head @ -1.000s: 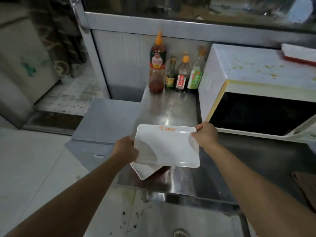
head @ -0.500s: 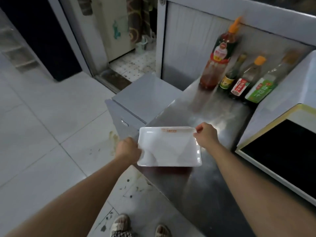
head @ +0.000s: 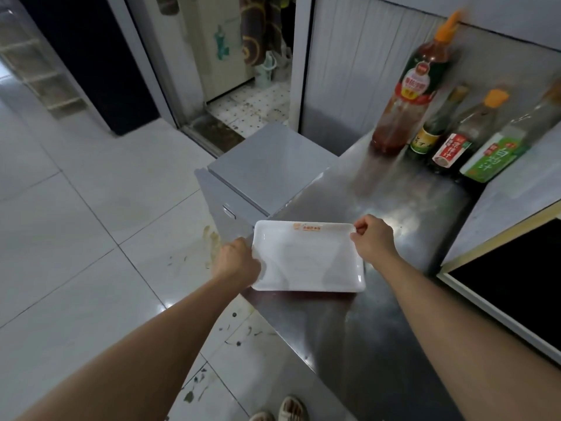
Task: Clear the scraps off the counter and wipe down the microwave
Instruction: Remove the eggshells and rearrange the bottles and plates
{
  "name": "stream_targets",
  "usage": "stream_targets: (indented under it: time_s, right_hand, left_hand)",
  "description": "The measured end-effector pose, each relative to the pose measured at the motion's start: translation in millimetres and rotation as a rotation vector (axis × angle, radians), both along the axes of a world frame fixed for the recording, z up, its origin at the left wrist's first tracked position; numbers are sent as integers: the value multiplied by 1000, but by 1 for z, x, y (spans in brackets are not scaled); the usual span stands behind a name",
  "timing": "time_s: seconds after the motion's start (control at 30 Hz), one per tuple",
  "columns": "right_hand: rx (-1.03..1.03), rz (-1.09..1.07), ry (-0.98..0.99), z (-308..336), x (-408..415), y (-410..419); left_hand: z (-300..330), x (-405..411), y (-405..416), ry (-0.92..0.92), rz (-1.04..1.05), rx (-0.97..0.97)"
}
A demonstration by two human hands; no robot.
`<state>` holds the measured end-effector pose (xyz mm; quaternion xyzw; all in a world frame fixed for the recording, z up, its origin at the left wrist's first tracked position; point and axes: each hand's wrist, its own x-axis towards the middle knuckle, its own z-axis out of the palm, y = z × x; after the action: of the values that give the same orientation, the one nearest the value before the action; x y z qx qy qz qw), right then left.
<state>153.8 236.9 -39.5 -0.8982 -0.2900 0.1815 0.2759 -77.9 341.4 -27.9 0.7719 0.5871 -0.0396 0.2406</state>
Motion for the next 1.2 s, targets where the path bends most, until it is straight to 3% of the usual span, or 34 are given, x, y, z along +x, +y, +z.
stream_targets:
  time_s: [0.47, 0.93, 1.2]
  right_hand:
    - [-53, 5, 121, 36, -24, -19]
    - [115, -42, -41, 183, -21, -103]
    - [269, -282, -204, 251, 14, -203]
  left_hand:
    - [9, -8, 9, -57, -105, -97]
    - [142, 77, -34, -276, -510, -78]
    - [219, 166, -115, -401, -824, 37]
